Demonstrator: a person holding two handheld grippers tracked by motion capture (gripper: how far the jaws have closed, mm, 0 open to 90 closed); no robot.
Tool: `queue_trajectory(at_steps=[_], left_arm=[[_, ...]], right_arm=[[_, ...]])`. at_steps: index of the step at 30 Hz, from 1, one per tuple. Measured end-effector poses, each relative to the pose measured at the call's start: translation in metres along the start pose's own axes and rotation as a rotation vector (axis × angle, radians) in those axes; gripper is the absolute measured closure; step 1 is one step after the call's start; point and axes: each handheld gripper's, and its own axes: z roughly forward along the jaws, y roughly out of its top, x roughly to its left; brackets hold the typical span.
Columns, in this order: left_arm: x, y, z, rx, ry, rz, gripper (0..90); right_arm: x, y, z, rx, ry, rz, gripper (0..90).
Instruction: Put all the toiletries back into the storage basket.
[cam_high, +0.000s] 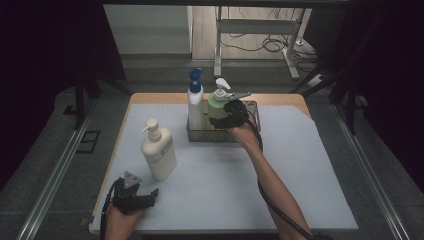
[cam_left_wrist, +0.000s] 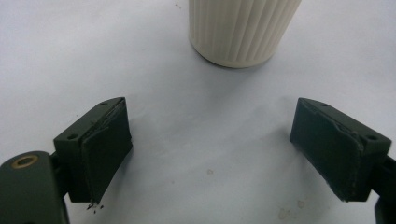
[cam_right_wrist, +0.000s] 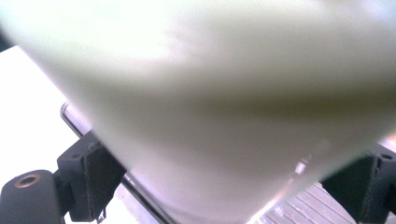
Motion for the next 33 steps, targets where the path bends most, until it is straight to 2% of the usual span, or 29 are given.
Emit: queue_trajectory(at_steps=[26,33], left_arm=[[0.000,0.000,0.000,-0.001,-0.001,-0.001,12.0],[0.000,0.000,0.000,-0.001,0.000,-0.001,12.0]], right_arm=[[-0.002,-0.009,-0.043,-0.021,0.022,-0.008,9.4],[-0.001,-0.012,-0.058,-0.025,0.048,-0.014,10.5]])
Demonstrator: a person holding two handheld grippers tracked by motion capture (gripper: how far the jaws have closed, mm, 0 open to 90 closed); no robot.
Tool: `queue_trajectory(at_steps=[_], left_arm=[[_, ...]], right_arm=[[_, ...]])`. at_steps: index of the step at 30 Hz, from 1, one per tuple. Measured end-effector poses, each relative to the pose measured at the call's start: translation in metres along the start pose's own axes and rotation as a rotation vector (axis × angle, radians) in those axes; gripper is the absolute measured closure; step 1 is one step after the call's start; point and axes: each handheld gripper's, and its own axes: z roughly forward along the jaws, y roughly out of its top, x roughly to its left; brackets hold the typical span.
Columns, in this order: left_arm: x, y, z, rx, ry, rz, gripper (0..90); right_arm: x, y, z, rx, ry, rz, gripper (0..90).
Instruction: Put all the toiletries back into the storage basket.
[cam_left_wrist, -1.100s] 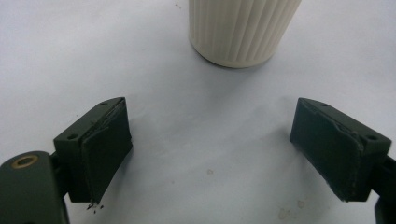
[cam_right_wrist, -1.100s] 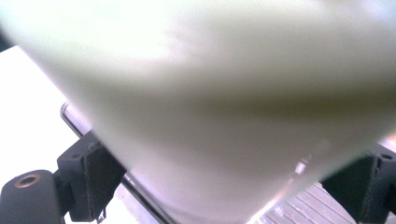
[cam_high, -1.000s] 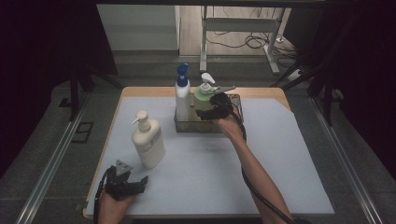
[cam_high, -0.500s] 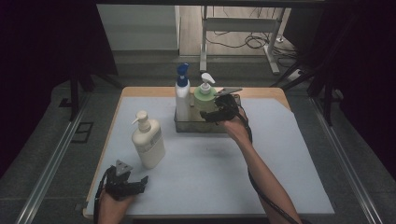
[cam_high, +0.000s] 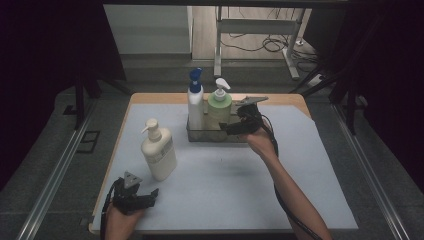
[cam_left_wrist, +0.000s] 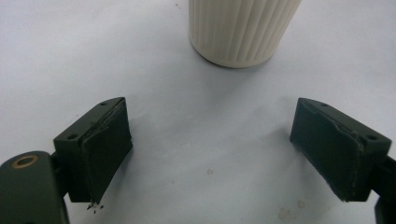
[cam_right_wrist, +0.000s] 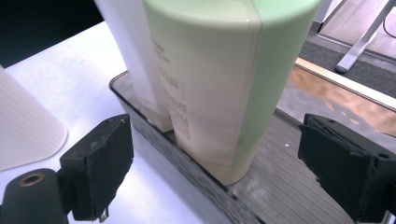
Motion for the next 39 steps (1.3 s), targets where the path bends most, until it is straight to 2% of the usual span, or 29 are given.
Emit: queue_trajectory(at_steps=[6,11,16,17,20,26,31,39], left_arm=[[0.000,0.000,0.000,0.001,0.001,0.001,12.0],[0.000,0.000,0.000,0.001,0.001,0.001,12.0],[0.000,0.000,0.000,0.001,0.001,0.001,12.0],[0.000,0.000,0.000,0.001,0.001,0.000,12.0],[0.000,0.000,0.000,0.001,0.001,0.001,12.0],[0.000,0.000,0.000,0.001,0.001,0.001,12.0],[0.000,0.000,0.000,0.002,0.001,0.002,12.0],[0.000,0.000,0.000,0.002,0.001,0.002,12.0]], right_arm=[[-0.003,-0.002,-0.011,0.006,0.017,0.025,16.4],[-0.011,-0.006,-0.016,0.009,0.005,0.051,34.7],[-0.017,-0.010,-0.013,0.020,-0.023,0.062,51.6],[-0.019,-0.011,-0.010,0.035,-0.046,0.066,54.6],[-0.022,-0.013,-0.003,0.049,-0.054,0.071,62.8],[-0.029,-0.019,0.013,0.065,-0.104,0.091,76.3],[-0.032,-0.020,0.026,0.082,-0.125,0.112,82.4],[-0.032,-0.018,0.045,0.121,-0.133,0.110,88.0]])
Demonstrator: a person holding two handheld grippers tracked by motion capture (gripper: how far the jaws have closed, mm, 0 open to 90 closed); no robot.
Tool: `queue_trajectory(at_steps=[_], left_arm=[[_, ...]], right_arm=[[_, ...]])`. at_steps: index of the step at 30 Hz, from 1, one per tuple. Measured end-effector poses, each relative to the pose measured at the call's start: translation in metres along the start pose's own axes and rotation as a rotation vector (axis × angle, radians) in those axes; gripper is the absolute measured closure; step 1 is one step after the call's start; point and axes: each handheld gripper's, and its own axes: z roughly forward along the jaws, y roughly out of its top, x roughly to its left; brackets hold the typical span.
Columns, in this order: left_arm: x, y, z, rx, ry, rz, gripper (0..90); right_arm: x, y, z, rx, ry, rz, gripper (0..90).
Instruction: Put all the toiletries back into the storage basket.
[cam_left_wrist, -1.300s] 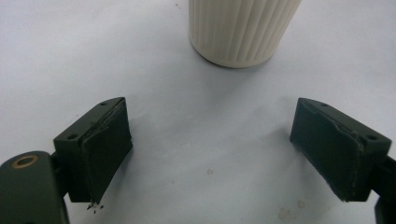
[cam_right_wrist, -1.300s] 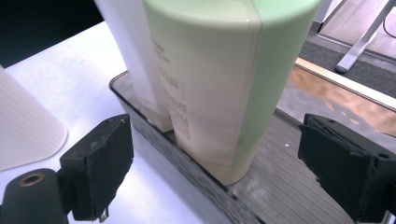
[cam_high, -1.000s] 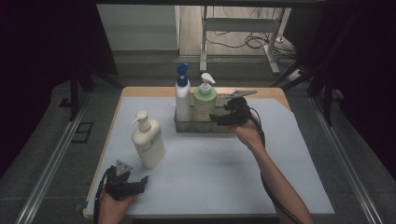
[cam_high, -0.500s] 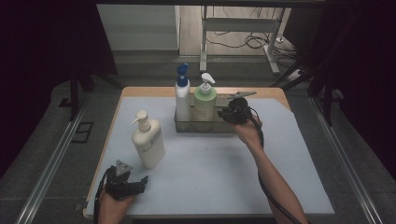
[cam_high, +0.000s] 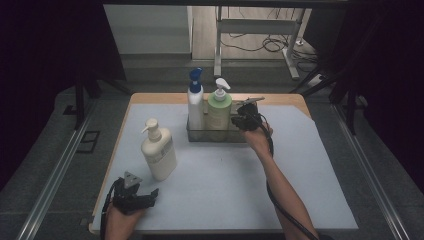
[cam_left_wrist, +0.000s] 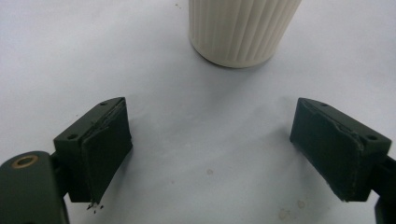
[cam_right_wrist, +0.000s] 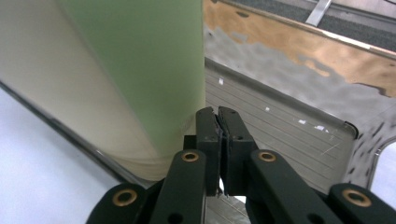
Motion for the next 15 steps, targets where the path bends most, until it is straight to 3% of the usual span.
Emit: queue_trajectory(at_steps=[9,15], left_arm=[[0.000,0.000,0.000,0.000,-0.001,-0.001,12.0],[0.000,0.000,0.000,0.000,-0.001,-0.001,12.0]], right_arm=[[-0.001,-0.003,0.013,0.015,0.018,0.045,89.3],[-0.002,-0.003,0.013,0.016,0.024,0.044,89.1]])
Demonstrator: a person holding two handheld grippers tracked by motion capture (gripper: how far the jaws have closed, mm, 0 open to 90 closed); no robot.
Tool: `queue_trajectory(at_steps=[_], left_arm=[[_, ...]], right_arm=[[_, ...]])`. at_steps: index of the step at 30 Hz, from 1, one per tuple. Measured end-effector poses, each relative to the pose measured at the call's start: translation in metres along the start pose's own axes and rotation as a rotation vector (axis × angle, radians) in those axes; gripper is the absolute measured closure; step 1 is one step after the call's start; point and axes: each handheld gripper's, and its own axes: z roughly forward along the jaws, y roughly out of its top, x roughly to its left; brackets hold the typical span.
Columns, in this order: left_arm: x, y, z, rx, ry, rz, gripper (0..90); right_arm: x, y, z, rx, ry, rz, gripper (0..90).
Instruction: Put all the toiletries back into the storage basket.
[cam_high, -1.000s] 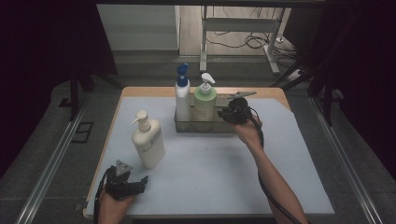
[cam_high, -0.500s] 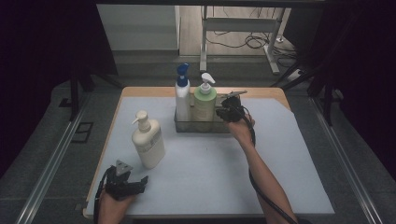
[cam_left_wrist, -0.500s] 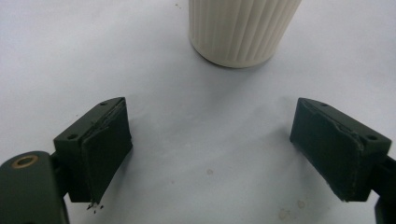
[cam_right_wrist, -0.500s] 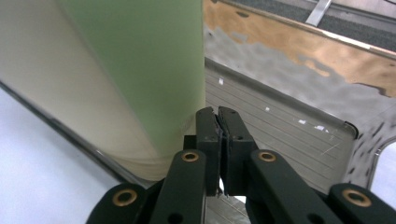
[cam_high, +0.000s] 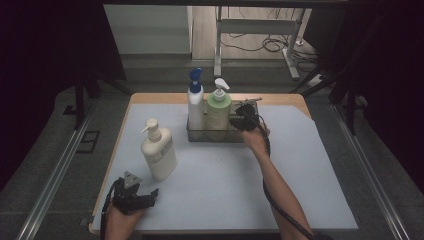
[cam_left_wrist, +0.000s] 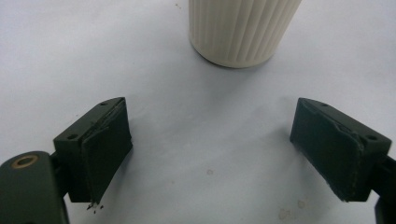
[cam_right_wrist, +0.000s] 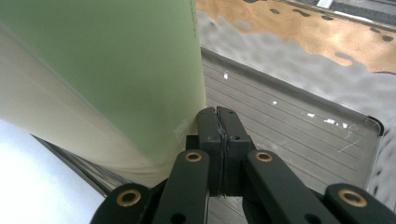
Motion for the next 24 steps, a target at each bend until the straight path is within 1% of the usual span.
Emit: queue_trajectory(at_steps=[3,6,10,12,15,24], left_arm=[[0.000,0.000,0.000,0.000,0.001,0.000,11.9],[0.000,0.000,0.000,0.000,0.000,0.000,11.9],[0.000,0.000,0.000,0.000,0.000,0.000,11.9],[0.000,0.000,0.000,0.000,0.001,0.000,11.9],[0.000,0.000,0.000,0.001,-0.001,0.000,11.9],[0.000,0.000,0.000,0.001,0.000,-0.001,11.9]], right_arm=[[0.001,0.000,0.000,0.001,0.004,-0.001,89.0],[0.003,0.001,0.002,0.002,0.019,-0.004,88.7],[0.008,0.002,0.003,0.003,0.030,-0.020,88.6],[0.009,0.002,0.004,0.005,0.023,-0.025,88.9],[0.009,0.002,0.004,0.003,0.032,-0.020,89.5],[0.013,0.003,0.002,0.006,0.007,-0.032,89.8]])
